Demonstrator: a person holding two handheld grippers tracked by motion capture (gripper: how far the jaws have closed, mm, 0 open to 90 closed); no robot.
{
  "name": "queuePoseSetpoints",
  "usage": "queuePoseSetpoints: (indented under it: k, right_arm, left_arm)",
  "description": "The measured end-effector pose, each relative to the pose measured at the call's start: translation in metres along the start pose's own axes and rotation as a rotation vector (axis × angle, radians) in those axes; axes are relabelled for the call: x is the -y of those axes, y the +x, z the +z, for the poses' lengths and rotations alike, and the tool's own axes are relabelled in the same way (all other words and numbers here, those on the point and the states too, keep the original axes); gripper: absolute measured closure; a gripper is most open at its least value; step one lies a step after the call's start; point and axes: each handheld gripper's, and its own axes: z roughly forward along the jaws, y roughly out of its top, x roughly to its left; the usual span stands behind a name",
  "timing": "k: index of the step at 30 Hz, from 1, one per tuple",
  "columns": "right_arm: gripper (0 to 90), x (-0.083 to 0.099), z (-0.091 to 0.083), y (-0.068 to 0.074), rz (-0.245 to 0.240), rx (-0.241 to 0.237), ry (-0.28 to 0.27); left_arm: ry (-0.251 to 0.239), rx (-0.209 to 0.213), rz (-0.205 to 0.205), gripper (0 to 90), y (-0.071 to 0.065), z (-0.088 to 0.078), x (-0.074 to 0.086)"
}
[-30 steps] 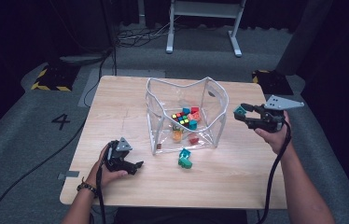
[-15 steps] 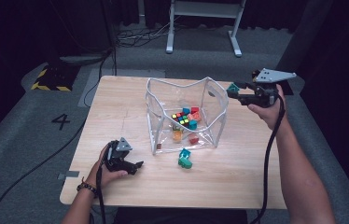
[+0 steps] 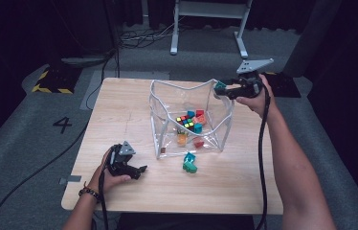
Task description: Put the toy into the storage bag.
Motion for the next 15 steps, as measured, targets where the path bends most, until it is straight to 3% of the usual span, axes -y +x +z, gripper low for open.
queuePoseSetpoints:
  k: [9, 15]
  right_arm:
    - [49.2, -0.011, 0.033, 0.012, -0.081, -0.081, 0.110]
    - [49.1, -0.016, 0.051, 0.016, -0.126, -0.085, 0.210]
  left_arm:
    - [0.000, 0.000, 0.000, 7.6, 0.000, 0.000, 0.000]
    - [0.000, 0.000, 0.000, 7.6, 0.000, 0.000, 0.000]
